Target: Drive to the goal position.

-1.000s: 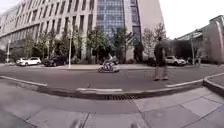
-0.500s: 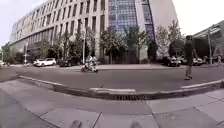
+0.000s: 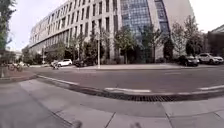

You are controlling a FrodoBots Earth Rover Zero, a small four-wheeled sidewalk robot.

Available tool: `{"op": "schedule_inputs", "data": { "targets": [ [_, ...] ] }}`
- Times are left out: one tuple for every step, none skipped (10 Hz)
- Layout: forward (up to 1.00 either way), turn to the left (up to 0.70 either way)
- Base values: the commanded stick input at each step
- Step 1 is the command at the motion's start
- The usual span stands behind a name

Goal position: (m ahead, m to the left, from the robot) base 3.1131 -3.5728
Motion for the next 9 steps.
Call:
{"op": "schedule_inputs", "data": {
  "targets": [
    [0.00,0.00],
    [0.00,0.00],
    [0.00,0.00],
    [0.00,0.00],
    [0.00,-0.23],
    [0.00,-0.40],
    [0.00,-0.40],
    [0.00,-0.40],
    [0.00,-0.40]
  ]
}}
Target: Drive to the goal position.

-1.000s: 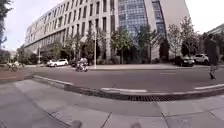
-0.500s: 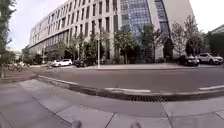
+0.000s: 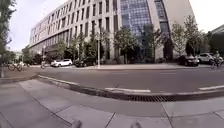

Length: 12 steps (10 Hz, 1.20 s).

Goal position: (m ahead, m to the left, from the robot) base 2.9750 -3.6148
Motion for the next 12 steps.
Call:
{"op": "schedule_inputs", "data": {
  "targets": [
    [0.00,-0.40],
    [0.00,-0.40],
    [0.00,-0.40],
    [0.00,-0.40],
    [0.00,-0.40],
    [0.00,-0.40],
    [0.00,-0.40],
    [0.00,-0.40],
    [0.00,-0.40],
    [0.00,-0.40],
    [0.00,-0.40],
    [0.00,-0.40]
  ]
}}
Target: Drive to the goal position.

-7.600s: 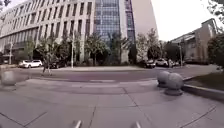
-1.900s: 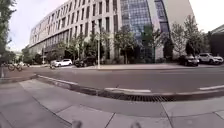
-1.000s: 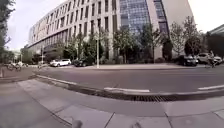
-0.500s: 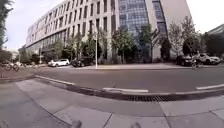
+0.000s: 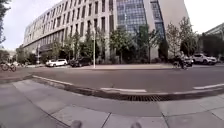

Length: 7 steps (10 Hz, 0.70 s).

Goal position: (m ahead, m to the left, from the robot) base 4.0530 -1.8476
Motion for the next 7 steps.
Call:
{"op": "schedule_inputs", "data": {
  "targets": [
    [0.00,-0.40],
    [0.00,-0.40],
    [0.00,-0.40],
    [0.00,-0.40],
    [0.00,-0.40],
    [0.00,-0.40],
    [0.00,-0.40]
  ]
}}
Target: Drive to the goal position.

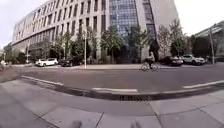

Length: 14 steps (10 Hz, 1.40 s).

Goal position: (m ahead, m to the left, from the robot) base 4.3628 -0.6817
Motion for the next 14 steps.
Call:
{"op": "schedule_inputs", "data": {
  "targets": [
    [0.00,-0.40],
    [0.00,-0.40],
    [0.00,-0.40],
    [0.00,-0.40],
    [0.26,-0.58],
    [0.45,-0.24],
    [0.45,-0.24],
    [0.45,-0.24],
    [0.45,-0.24],
    [0.45,-0.24],
    [0.45,-0.24],
    [0.45,-0.24],
    [0.45,-0.24],
    [0.45,-0.24]
  ]
}}
